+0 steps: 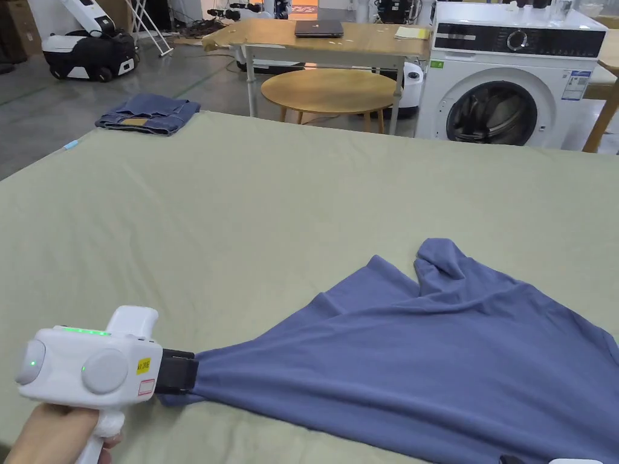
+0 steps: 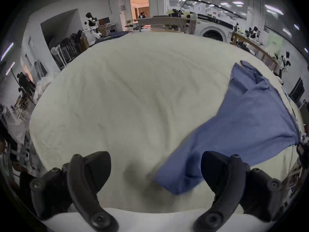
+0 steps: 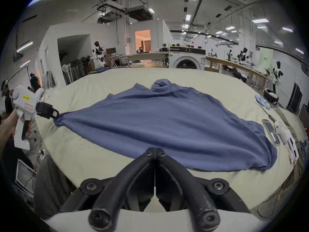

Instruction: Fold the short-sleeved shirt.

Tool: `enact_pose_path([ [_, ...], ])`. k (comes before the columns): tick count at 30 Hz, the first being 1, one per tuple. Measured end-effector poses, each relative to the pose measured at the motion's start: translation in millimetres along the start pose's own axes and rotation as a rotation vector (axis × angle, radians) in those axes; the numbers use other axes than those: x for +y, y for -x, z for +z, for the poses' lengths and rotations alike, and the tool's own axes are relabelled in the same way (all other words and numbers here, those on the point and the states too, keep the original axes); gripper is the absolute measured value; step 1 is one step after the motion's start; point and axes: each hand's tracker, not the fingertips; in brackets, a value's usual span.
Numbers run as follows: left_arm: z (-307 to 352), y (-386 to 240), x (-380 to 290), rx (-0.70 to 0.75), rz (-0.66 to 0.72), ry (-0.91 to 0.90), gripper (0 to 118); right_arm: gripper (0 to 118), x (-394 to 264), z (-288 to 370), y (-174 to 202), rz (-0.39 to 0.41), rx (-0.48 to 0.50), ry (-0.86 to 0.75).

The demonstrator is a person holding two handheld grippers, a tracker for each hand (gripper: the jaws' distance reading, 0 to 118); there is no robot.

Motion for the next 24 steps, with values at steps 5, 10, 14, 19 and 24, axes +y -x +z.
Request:
enact_pose_path([
  [5, -5.6, -8.9, -3.6, -0.092, -0.031, 0.055, 41, 0, 4.1, -11.0, -4.2, 0.008, 0.001, 0.021],
  [10, 3.4, -11.7, -2.2, -0.116, -0.039, 0.063, 0, 0, 23.9, -27.5, -17.9, -0.008, 0.005, 0.026],
  [14, 6.6, -10.7, -0.5, -0.116, -0.024, 0.042, 0, 0, 66.3, -58.8, -45.4, -0.041, 0.014, 0.023],
  [19, 8.9, -17.6, -0.7, -0.103, -0.048, 0.034, 0, 0, 139.2, -139.8, -88.3, 0.024, -0.015, 0.061],
  [24, 5.3, -18.7, -0.2, -0.107, -0.037, 0.038, 0, 0, 198.3, -223.0, -121.0, 0.121, -0.045, 0.170],
])
